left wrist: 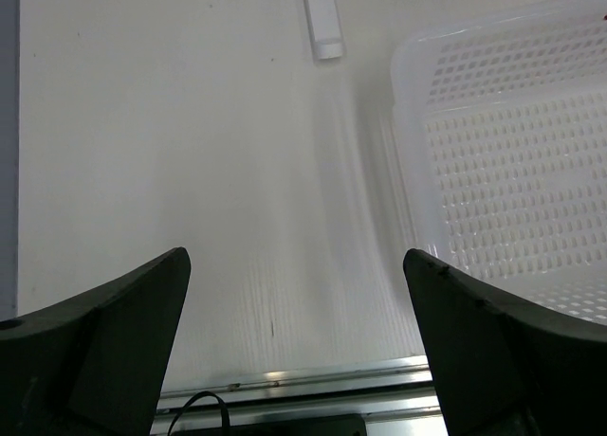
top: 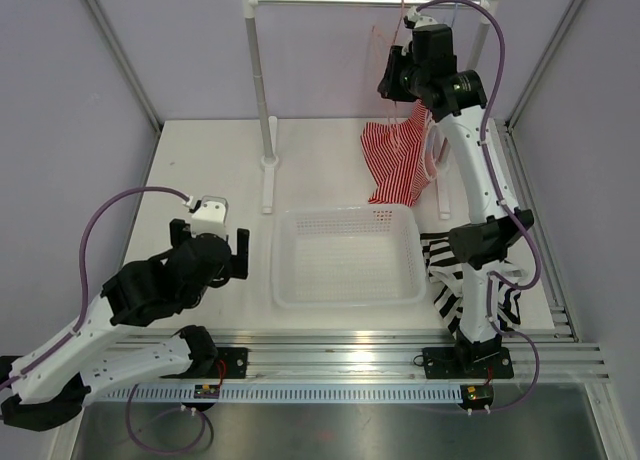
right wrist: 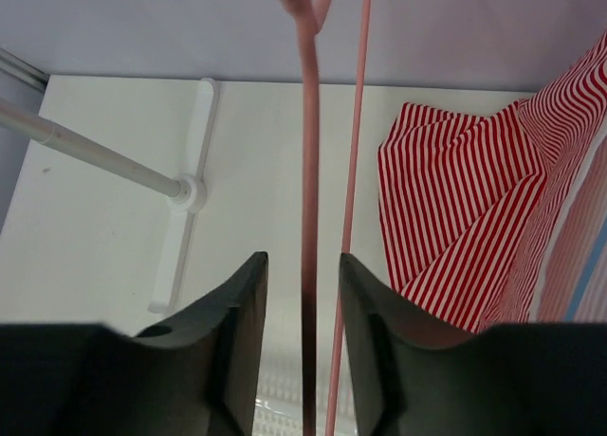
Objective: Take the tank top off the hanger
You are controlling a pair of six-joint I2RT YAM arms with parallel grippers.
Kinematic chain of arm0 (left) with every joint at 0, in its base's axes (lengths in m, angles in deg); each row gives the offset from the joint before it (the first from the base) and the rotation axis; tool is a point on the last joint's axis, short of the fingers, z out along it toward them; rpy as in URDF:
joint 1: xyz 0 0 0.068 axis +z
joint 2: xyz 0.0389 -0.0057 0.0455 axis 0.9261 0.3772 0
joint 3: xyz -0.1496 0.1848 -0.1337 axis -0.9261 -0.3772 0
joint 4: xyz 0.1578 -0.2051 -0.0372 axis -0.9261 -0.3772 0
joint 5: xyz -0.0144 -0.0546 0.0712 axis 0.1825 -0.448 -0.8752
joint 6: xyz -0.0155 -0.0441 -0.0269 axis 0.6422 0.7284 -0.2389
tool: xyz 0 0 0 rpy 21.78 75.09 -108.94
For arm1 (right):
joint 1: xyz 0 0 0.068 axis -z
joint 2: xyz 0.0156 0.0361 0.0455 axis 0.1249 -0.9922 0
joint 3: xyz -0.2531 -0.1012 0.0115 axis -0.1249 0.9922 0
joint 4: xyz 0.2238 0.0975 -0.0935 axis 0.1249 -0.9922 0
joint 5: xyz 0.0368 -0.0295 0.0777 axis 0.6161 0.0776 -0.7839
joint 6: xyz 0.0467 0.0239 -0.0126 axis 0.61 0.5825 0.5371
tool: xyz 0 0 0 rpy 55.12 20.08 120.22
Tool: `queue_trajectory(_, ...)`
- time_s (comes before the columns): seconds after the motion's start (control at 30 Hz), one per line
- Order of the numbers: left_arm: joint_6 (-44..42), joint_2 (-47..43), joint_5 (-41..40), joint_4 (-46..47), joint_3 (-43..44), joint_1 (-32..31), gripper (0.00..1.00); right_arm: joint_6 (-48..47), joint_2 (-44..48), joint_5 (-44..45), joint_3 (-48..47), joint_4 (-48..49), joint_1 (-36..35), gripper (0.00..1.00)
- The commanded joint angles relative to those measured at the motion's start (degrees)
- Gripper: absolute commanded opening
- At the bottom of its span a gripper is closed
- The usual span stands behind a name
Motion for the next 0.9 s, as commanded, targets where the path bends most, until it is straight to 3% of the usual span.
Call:
queue_trajectory(0.0,-2.90,-1.70,-0.74,1.72,-0.04,0.13,0.99,-1.78,3.21,-0.36,-0.01,2.93,-1.30,0.47)
queue_trajectory(0.03,-3.35,-1.88,-1.09,1.72,0.13,0.13,0.99,-1.87,4.44,-2.27,-0.10,2.84,-1.30,0.49)
queue_trajectory(0.07,-3.87,-2.14,-1.35,1.72,0.48,0.13,0.99,-2.13,5.32,-3.42,-0.01,2.84,-1.30,0.60)
queue_trajectory(0.1,-4.32,-2.23,-1.88,1.46,1.53,0.13,0.99,-2.31,6.11,-4.65,0.07,2.84,-1.47,0.82)
queue_trajectory(0.17,-4.76,-2.49,-3.54,1.37,2.59,0.13,0.99,-2.31,8.92,-5.37,0.08,2.14,-1.39,0.99)
queue_trajectory(0.3,-4.23,-3.28,-8.47,2.24,3.04,0.13,0.99,-2.57,14.46,-4.84,2.96,-0.06,-1.39,0.99)
queue_trajectory(0.43,-3.44,-4.16,-10.93,7.16,0.05,0.39,0.99,-3.19,23.84,-2.92,11.75,-0.50,-1.48,1.00)
queue_trajectory(0.5,-4.49,-4.16,-9.36,9.36,-0.83,4.42,0.99,-3.63,27.81,1.38,15.00,-1.02,-1.39,0.99)
queue_trajectory(0.63,-8.09,-7.32,1.06,16.64,-5.47,17.84,0.99,-1.01,42.10,15.50,32.91,-2.33,-1.30,0.99)
queue_trajectory(0.8,-6.96,-7.94,4.97,17.01,-6.72,28.07,0.99,6.20,57.51,23.80,61.26,-3.93,-1.30,0.99)
queue_trajectory(0.87,-7.39,-7.51,8.30,17.98,-6.90,30.87,0.99,9.45,64.37,29.05,67.72,-4.71,-1.30,1.00)
